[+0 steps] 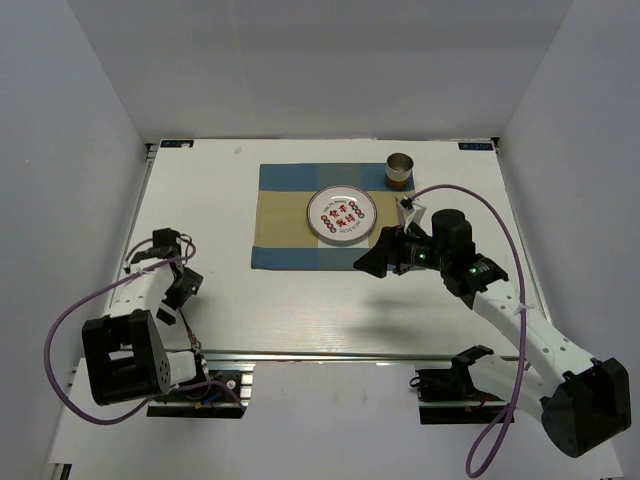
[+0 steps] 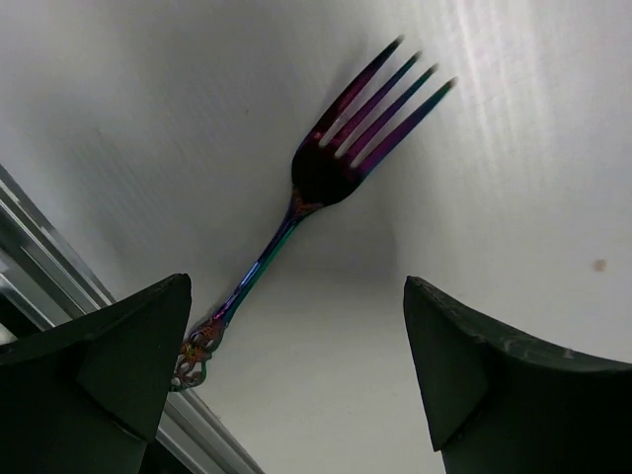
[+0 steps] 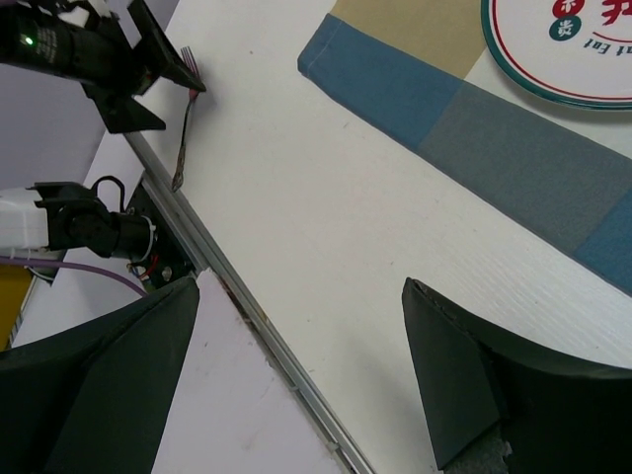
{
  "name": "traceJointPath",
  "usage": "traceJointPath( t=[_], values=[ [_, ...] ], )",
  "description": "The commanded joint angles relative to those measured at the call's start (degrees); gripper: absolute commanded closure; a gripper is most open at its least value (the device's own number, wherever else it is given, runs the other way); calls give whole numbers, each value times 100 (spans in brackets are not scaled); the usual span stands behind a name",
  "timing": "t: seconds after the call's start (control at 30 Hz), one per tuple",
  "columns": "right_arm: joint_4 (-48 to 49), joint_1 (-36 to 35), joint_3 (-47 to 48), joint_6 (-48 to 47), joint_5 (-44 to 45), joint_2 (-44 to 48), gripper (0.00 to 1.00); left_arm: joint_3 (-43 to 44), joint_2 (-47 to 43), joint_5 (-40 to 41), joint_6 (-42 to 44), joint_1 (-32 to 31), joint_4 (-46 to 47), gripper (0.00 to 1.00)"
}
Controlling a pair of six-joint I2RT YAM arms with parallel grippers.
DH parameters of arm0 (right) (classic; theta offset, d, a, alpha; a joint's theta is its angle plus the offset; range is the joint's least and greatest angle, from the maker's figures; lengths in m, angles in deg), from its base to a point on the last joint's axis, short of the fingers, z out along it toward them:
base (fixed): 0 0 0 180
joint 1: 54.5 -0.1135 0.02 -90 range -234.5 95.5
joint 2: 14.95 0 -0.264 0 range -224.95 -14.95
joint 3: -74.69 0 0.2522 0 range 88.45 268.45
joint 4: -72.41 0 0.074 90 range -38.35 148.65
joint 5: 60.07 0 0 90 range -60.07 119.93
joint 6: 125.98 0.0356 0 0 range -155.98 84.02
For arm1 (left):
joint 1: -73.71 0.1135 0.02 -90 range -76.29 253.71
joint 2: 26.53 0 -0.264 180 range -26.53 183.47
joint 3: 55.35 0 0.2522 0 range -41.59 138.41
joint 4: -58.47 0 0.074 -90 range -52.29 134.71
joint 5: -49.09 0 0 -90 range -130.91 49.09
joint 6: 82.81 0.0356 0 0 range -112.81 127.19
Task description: Set the dinner table for one person
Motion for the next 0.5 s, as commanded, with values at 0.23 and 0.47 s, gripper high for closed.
traceJointPath(
  t=[0.23,0.47],
  values=[
    [-99,11,154,-144,204,134,11,-769,300,-156,-142,35,825,49],
    [-160,38,181,-179,415,204,11,-400,898,-50,-19,35,763,82]
  ],
)
